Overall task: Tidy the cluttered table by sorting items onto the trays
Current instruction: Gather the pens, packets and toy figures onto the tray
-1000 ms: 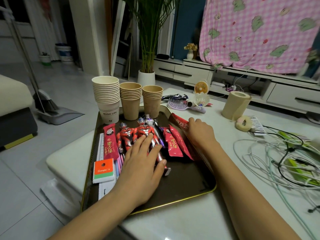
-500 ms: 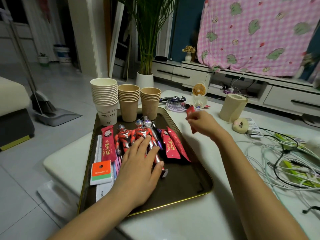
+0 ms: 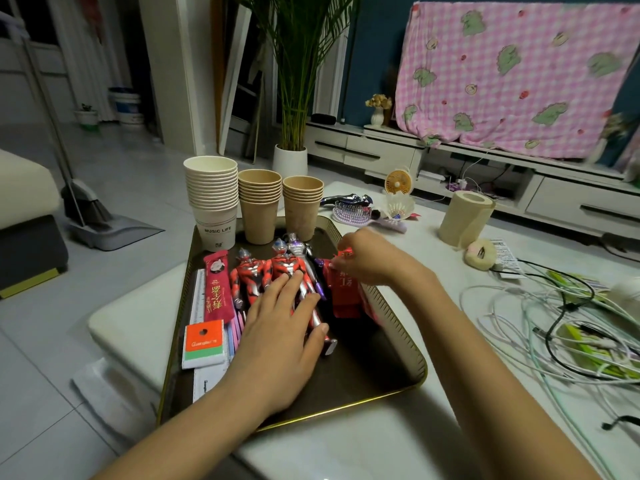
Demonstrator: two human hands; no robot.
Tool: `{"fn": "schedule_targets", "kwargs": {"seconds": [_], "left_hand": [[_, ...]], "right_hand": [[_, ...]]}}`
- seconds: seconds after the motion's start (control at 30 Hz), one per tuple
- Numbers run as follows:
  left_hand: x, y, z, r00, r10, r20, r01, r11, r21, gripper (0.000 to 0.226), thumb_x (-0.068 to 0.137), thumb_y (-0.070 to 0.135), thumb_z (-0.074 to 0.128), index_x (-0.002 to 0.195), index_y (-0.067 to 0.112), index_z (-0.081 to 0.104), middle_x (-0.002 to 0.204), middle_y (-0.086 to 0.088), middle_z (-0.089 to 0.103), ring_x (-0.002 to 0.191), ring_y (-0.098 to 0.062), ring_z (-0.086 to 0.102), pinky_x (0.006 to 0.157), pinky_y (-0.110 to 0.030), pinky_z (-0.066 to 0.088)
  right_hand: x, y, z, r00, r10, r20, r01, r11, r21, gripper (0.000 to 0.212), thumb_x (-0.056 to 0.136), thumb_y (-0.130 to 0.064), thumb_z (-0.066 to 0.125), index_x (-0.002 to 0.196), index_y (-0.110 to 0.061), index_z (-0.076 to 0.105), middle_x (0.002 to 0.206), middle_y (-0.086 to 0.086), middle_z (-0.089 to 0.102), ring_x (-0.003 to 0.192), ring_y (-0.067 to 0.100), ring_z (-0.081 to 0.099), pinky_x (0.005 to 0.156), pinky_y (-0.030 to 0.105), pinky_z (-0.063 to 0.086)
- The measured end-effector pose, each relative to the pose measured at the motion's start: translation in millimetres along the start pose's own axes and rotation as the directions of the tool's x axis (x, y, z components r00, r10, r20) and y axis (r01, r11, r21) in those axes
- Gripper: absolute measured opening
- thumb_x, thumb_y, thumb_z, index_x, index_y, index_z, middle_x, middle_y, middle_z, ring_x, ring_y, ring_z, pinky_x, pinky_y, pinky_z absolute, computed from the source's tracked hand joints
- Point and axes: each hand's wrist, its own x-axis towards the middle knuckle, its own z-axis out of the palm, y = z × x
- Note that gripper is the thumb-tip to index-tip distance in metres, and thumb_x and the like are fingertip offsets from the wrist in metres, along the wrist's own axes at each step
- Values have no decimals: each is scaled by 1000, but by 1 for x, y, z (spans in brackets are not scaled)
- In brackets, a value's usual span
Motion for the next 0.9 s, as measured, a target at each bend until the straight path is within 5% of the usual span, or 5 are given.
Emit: {"fn": "schedule_targets", "kwargs": {"seconds": [0.13, 0.27, 0.57, 0.73, 0.9], "left_hand": [[1, 0, 0, 1000, 0, -14, 1, 1000, 13, 52, 96, 46, 25, 145, 31, 21, 156, 10, -7, 140, -7, -14, 113, -27, -4], [0, -1, 0, 1000, -15, -14, 15, 1000, -6, 53, 96, 47, 26, 146, 30, 21, 156, 10, -6, 141, -8, -14, 114, -29, -3], [-2, -1, -1, 1000, -29, -3, 29, 1000, 10, 53, 96, 47, 26, 146, 30, 21, 155, 10, -7, 139, -7, -15, 114, -29, -1], [-1, -1, 0, 1000, -16, -5, 16, 1000, 5, 52, 96, 46, 26, 145, 29, 21, 156, 9, -6, 140, -9, -14, 115, -30, 0], [0, -2, 0, 1000, -7, -11, 7, 1000, 0, 54, 96, 47, 26, 146, 28, 21, 156, 7, -6, 140, -9, -14, 115, -30, 0]], "right_hand": [[1, -9, 48, 996, -13, 86, 15, 1000, -26, 49, 100, -33, 30, 137, -2, 37, 152, 19, 18, 141, 30, 13, 115, 37, 16], [1, 1, 61, 990, -15, 144, -6, 989, 146, 63, 98, -50, 19, 150, -15, 12, 158, 5, -9, 144, 19, -15, 116, 35, -6], [-2, -1, 68, 994, -25, 105, 11, 991, 130, 64, 96, -55, 16, 150, -20, 12, 158, 2, -7, 144, 19, -11, 118, 36, -5], [-28, -2, 49, 977, -87, -197, 115, 984, 136, 39, 99, -27, 35, 133, -12, 48, 146, 10, 39, 137, 25, 28, 108, 29, 21], [-53, 1, 55, 988, -142, 62, 131, 979, 155, 64, 90, -27, 50, 148, -18, 22, 158, 4, 1, 145, 20, -2, 115, 30, 3]]}}
